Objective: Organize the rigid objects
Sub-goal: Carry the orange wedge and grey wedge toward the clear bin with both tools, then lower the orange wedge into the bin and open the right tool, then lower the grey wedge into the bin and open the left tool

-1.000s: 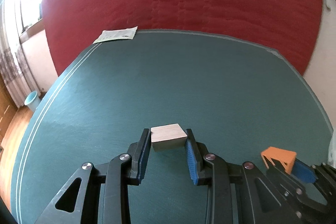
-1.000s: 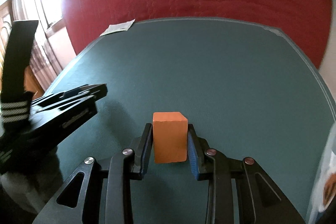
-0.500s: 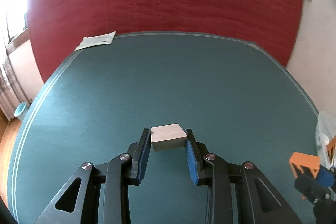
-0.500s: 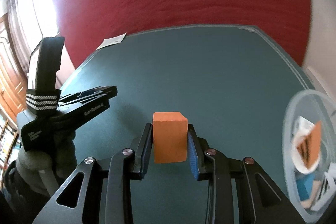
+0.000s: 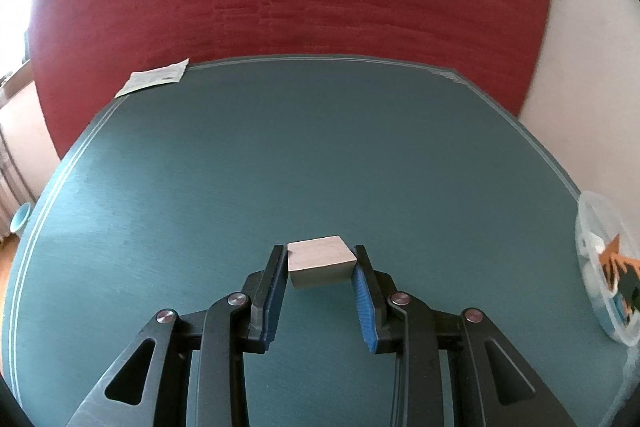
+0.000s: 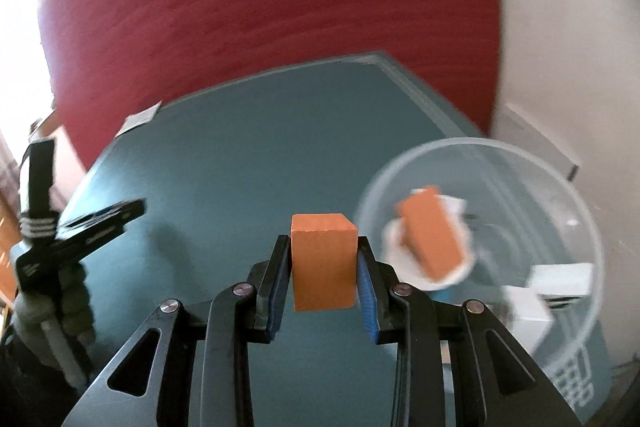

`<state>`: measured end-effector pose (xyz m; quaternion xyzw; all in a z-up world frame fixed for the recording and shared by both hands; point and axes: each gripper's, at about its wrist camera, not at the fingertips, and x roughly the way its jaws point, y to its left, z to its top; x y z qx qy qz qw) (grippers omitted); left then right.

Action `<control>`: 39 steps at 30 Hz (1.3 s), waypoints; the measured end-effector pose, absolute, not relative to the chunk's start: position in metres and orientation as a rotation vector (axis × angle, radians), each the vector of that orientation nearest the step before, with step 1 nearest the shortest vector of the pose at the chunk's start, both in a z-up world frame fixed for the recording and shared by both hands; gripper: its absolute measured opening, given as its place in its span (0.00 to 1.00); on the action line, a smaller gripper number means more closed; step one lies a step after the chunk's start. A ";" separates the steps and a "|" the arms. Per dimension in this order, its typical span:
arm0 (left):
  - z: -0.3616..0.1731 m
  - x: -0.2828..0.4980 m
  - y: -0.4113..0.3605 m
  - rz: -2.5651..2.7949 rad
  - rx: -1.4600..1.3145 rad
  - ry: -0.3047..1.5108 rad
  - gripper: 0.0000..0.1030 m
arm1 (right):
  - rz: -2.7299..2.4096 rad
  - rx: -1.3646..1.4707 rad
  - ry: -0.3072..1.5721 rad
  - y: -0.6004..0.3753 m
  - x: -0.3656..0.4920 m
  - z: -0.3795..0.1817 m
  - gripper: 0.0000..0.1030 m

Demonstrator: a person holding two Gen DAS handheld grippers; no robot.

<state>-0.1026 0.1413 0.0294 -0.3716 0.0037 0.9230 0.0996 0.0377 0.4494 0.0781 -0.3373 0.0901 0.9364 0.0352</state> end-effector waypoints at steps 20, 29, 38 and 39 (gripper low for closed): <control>0.024 -0.090 0.163 2.647 -1.060 0.069 0.33 | 2.712 -0.878 0.354 0.527 0.084 0.078 0.40; 0.025 -0.074 0.174 2.643 -1.065 0.080 0.33 | 2.693 -0.805 0.318 0.540 0.106 0.079 0.40; 0.035 -0.051 0.210 2.554 -1.040 0.098 0.33 | 2.678 -0.702 0.166 0.543 0.133 0.088 0.47; 0.037 -0.048 0.216 2.537 -1.034 0.102 0.33 | 2.679 -0.689 0.160 0.544 0.137 0.089 0.49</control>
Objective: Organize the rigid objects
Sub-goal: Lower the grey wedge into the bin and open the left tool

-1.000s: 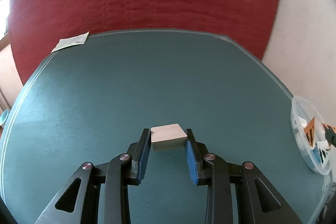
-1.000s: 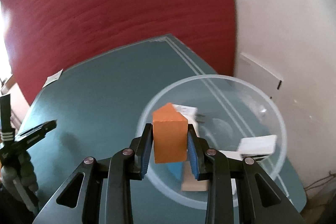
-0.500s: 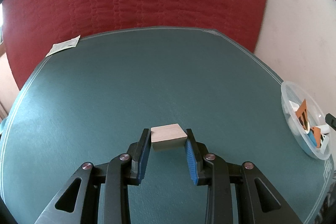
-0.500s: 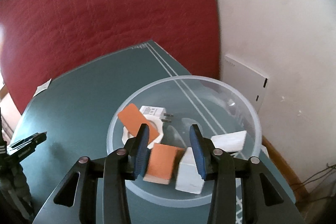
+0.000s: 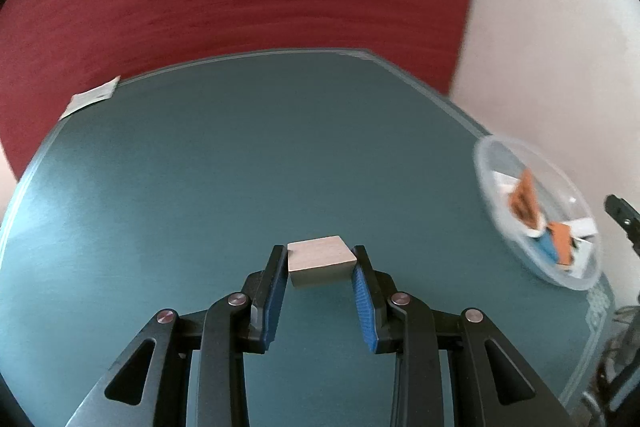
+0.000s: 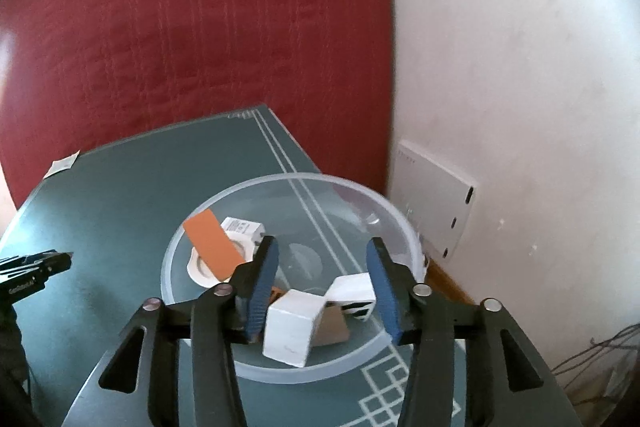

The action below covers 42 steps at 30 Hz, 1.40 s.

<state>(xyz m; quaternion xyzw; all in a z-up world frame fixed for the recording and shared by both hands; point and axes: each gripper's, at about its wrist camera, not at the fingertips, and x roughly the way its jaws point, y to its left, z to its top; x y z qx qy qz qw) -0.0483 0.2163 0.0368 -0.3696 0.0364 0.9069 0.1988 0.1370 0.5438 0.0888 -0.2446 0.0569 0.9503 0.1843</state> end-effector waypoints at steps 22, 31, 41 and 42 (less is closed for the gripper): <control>0.078 -0.015 0.349 2.323 -0.909 0.271 0.33 | 2.707 -0.664 0.331 0.581 0.159 0.080 0.53; 0.081 -0.016 0.394 2.279 -0.878 0.340 0.33 | 2.679 -0.644 0.397 0.588 0.161 0.084 0.59; 0.080 -0.019 0.400 2.293 -0.866 0.334 0.69 | 2.680 -0.651 0.399 0.589 0.166 0.088 0.59; 0.079 -0.020 0.403 2.303 -0.860 0.330 0.75 | 2.680 -0.653 0.398 0.588 0.166 0.088 0.60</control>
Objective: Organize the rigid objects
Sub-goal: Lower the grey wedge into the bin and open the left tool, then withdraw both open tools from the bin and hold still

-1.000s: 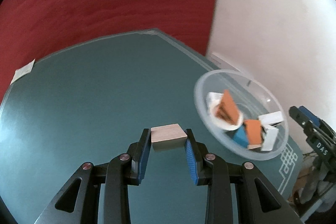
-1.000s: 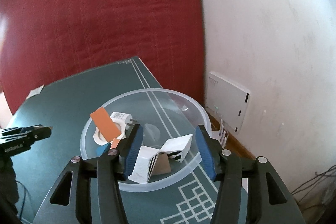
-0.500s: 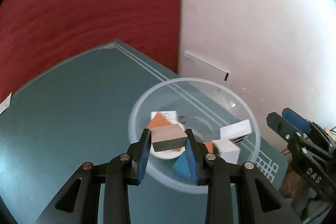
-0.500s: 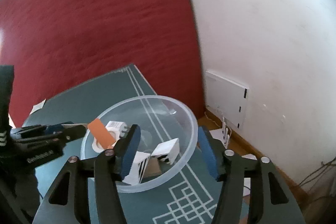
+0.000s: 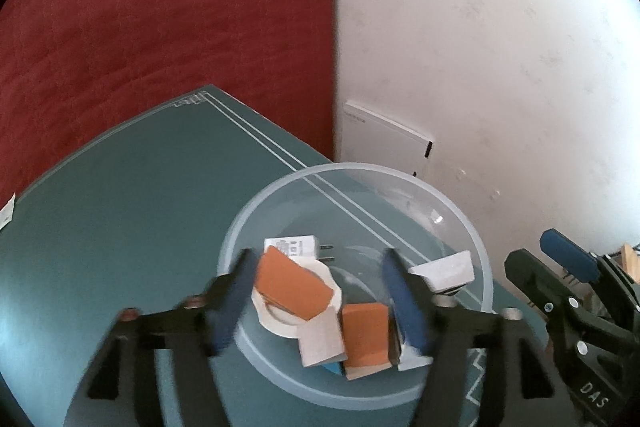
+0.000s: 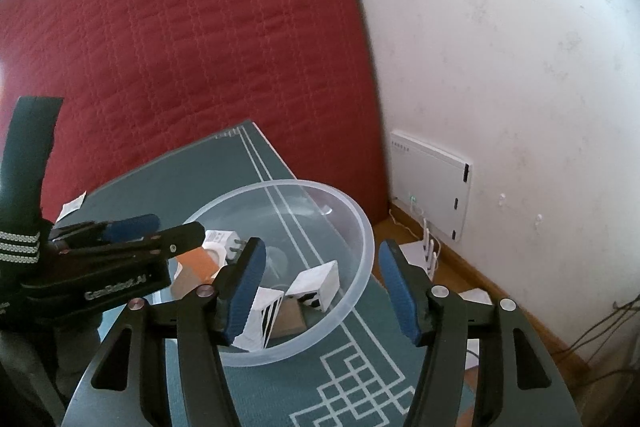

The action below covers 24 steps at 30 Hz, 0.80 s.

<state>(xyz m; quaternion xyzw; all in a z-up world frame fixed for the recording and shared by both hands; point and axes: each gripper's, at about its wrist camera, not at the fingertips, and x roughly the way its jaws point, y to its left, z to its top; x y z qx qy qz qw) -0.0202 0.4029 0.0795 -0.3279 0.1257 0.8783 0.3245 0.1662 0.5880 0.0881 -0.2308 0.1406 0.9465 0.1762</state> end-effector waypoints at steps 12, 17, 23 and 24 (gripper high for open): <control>0.081 -0.029 0.374 2.506 -0.832 0.343 0.99 | 2.684 -0.688 0.450 0.591 0.168 0.089 0.84; 0.084 -0.022 0.361 2.583 -0.793 0.353 0.99 | 2.691 -0.701 0.452 0.588 0.169 0.090 0.90; 0.080 -0.021 0.362 2.618 -0.822 0.395 0.99 | 2.725 -0.727 0.385 0.574 0.168 0.092 0.93; 0.080 -0.019 0.362 2.621 -0.821 0.402 0.99 | 2.730 -0.729 0.364 0.570 0.168 0.093 0.93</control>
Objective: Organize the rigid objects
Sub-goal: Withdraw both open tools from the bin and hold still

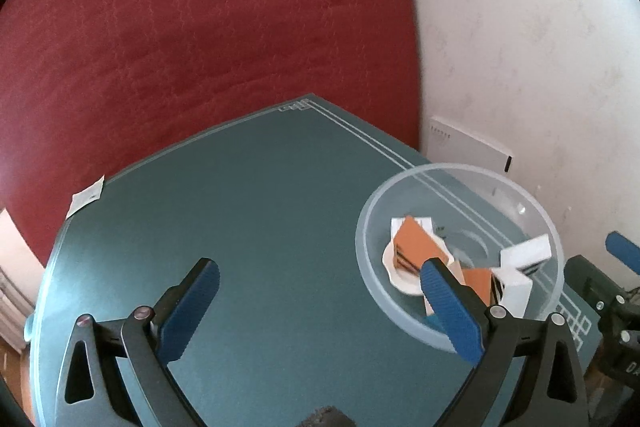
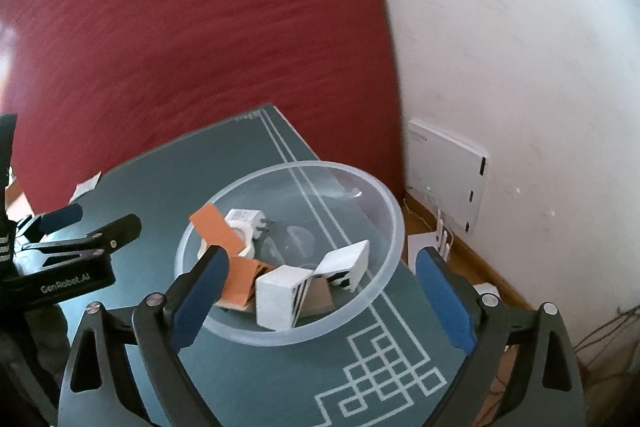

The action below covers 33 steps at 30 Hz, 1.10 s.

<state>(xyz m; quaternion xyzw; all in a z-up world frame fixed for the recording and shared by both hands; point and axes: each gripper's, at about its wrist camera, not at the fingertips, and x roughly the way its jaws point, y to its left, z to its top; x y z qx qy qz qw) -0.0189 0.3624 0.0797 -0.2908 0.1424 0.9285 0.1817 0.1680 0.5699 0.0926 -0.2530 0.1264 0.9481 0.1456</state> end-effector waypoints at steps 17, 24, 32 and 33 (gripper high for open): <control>0.066 0.000 0.377 2.684 -0.704 0.548 0.99 | 2.712 -0.811 0.229 0.551 0.170 0.089 0.95; 0.065 -0.001 0.375 2.686 -0.703 0.559 0.99 | 2.700 -0.844 0.170 0.545 0.168 0.087 0.95; 0.065 -0.001 0.378 2.679 -0.701 0.584 0.99 | 2.692 -0.855 0.144 0.541 0.170 0.088 0.95; 0.065 -0.001 0.378 2.678 -0.701 0.587 0.99 | 2.691 -0.856 0.142 0.540 0.171 0.090 0.95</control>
